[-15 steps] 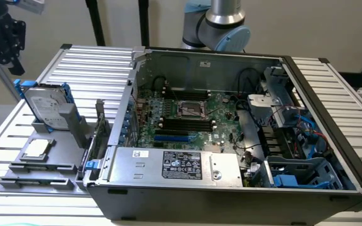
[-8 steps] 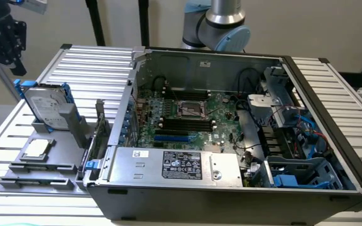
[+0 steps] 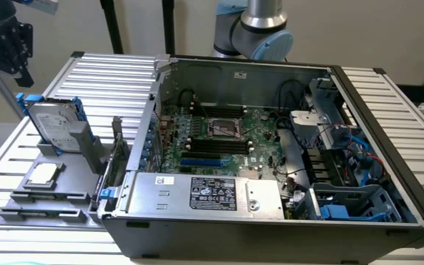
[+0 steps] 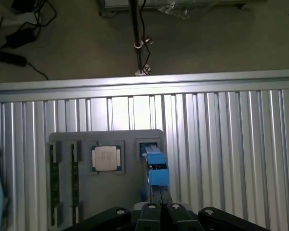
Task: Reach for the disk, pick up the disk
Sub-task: 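Pick up the disk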
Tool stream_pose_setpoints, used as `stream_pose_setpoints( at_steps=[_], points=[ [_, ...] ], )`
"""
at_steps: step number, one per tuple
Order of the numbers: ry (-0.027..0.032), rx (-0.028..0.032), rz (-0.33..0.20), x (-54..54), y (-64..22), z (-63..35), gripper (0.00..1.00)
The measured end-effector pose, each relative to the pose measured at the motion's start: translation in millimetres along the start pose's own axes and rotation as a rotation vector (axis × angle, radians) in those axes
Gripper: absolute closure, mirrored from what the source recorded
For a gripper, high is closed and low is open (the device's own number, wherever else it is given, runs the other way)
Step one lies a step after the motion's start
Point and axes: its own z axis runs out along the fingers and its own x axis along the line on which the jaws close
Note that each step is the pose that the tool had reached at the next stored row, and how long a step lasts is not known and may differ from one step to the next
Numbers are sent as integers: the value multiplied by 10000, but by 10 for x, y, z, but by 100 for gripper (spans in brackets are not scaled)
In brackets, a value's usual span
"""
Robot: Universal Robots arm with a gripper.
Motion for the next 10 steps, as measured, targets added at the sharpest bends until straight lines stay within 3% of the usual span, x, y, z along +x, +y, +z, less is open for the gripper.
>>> stream_pose_setpoints(
  at_steps=[4,8,10],
  points=[
    [1,0,-18,0,0,0,88],
    [1,-1,-17,-1,-1,3,76],
    [1,-1,-17,-1,-1,12,64]
  ],
)
